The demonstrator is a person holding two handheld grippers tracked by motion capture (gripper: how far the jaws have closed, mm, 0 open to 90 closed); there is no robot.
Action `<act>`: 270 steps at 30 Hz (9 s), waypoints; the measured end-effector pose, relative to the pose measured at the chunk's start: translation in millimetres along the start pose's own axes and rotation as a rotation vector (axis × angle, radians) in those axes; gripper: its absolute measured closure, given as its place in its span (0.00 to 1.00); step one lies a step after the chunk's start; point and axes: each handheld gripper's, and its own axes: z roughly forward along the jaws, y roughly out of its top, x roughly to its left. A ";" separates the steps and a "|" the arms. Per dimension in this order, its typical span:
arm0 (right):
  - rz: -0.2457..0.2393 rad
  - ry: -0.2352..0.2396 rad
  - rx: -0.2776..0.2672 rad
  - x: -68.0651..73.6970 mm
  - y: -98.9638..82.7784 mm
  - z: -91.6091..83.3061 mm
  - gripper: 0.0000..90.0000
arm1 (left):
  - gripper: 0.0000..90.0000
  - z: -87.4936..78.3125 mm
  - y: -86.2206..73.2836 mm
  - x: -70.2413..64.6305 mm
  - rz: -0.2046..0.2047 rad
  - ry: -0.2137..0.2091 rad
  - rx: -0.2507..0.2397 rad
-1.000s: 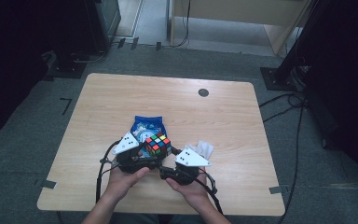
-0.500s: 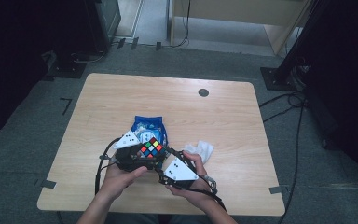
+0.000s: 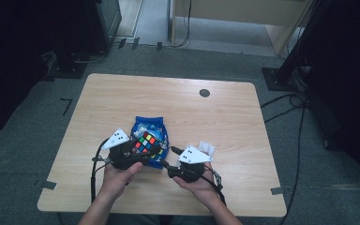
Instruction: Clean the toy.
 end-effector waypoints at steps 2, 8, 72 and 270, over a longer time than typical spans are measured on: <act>-0.005 0.024 -0.006 5.9 2.5 0.8 0.42 | 0.38 1.9 -1.2 -1.9 0.007 0.001 0.006; -0.050 -0.028 -0.008 13.9 5.8 1.8 0.45 | 0.38 6.8 -2.9 -7.8 0.020 -0.031 0.021; 0.126 -0.308 0.367 -74.4 -43.7 -3.1 0.88 | 0.38 4.3 -6.9 -0.4 0.116 0.066 0.064; 0.206 0.056 -0.043 3.8 2.4 3.9 0.24 | 0.38 15.7 -14.3 -9.3 0.149 0.103 -0.029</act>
